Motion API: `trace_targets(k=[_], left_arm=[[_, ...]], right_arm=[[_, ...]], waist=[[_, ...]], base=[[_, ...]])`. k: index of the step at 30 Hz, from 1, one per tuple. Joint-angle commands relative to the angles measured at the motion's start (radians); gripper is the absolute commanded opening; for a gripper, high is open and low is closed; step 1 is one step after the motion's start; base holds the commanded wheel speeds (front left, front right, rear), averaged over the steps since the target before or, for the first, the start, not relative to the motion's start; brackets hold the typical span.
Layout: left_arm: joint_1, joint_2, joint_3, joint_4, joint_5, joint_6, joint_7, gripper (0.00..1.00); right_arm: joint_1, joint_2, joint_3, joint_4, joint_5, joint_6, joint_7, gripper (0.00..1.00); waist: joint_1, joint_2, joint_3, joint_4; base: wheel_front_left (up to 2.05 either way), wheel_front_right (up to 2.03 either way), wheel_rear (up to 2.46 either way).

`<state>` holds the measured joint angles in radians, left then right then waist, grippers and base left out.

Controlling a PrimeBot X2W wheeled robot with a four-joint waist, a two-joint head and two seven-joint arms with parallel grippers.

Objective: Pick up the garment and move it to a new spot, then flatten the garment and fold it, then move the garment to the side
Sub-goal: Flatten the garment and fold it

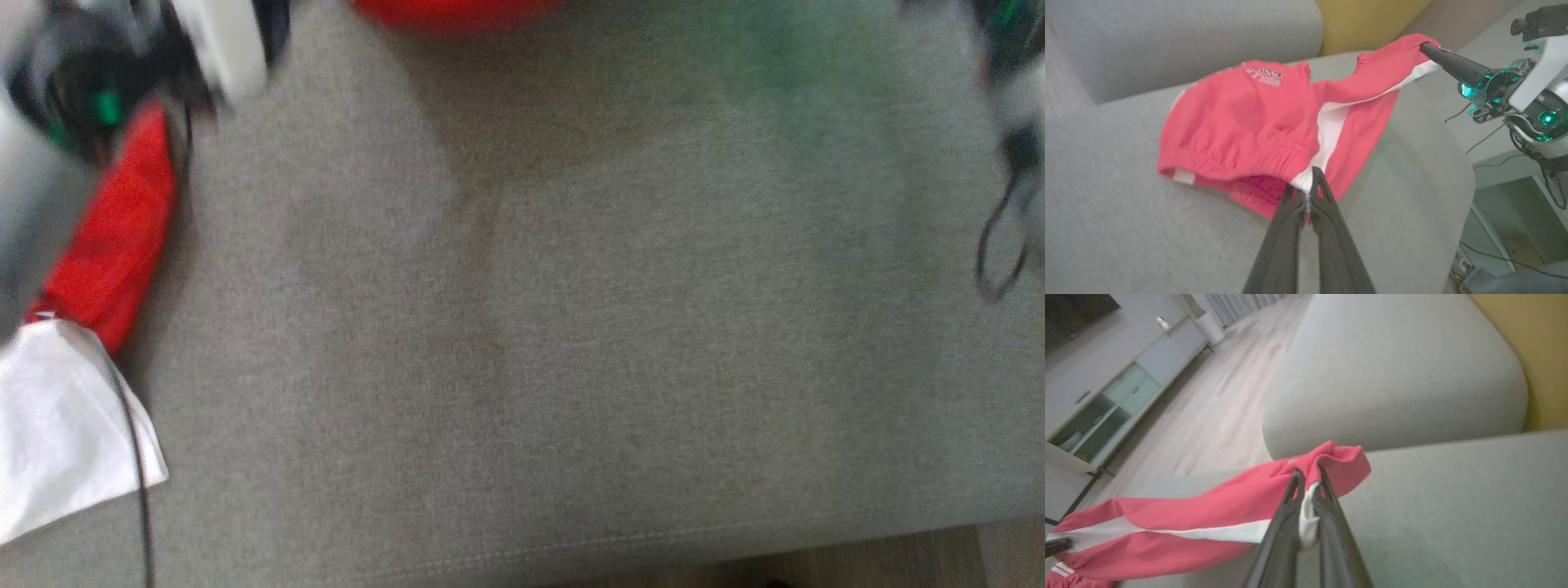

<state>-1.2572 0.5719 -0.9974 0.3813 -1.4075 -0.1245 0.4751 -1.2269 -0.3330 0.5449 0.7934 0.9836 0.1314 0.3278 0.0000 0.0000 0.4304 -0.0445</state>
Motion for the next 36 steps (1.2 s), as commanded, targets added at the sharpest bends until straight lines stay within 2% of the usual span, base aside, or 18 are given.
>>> trace_targets(k=[1,7,9,16,20,23,30,36], left_arm=[[-0.009,0.072,0.019,-0.061,-0.027,-0.006,0.019,0.0],[0.174,0.151,-0.089,-0.23,-0.118,-0.006,0.091,0.0],[0.201,0.16,-0.101,-0.26,-0.134,-0.006,0.099,0.0],[0.354,0.241,-0.154,-0.461,-0.235,-0.006,0.157,0.0],[0.409,0.285,-0.168,-0.536,-0.279,-0.006,0.189,0.0],[0.416,0.29,-0.154,-0.545,-0.297,-0.006,0.188,0.0],[0.375,0.274,-0.111,-0.472,-0.437,-0.006,0.289,0.0],[0.287,0.216,-0.066,-0.37,-0.504,-0.006,0.362,0.0]], right_arm=[[0.047,-0.022,0.011,-0.043,0.028,-0.001,0.022,0.0],[0.283,-0.113,0.085,-0.078,0.103,-0.001,0.164,0.0],[0.317,-0.13,0.098,-0.09,0.111,-0.001,0.191,0.0],[0.528,-0.262,0.141,-0.251,0.179,-0.001,0.369,0.0],[0.625,-0.346,0.12,-0.379,0.218,-0.001,0.463,0.0],[0.659,-0.384,0.072,-0.439,0.233,-0.001,0.508,0.0],[0.575,-0.378,-0.017,-0.436,0.198,-0.001,0.697,0.0],[0.374,-0.304,-0.103,-0.323,0.103,-0.001,0.892,0.0]], waist=[[0.0,0.0,-0.061,-0.018],[0.0,0.0,-0.196,-0.021],[0.0,0.0,-0.219,-0.021],[0.0,0.0,-0.326,-0.011],[0.0,0.0,-0.345,0.002],[0.0,0.0,-0.331,0.02],[0.0,0.0,-0.252,0.1],[0.0,0.0,-0.16,0.19]], base=[[0.0,0.0,0.0],[0.0,0.0,0.0],[0.0,0.0,0.0],[0.0,0.0,0.0],[0.0,0.0,0.0],[0.0,0.0,0.0],[0.0,0.0,0.0],[0.0,0.0,0.0]])
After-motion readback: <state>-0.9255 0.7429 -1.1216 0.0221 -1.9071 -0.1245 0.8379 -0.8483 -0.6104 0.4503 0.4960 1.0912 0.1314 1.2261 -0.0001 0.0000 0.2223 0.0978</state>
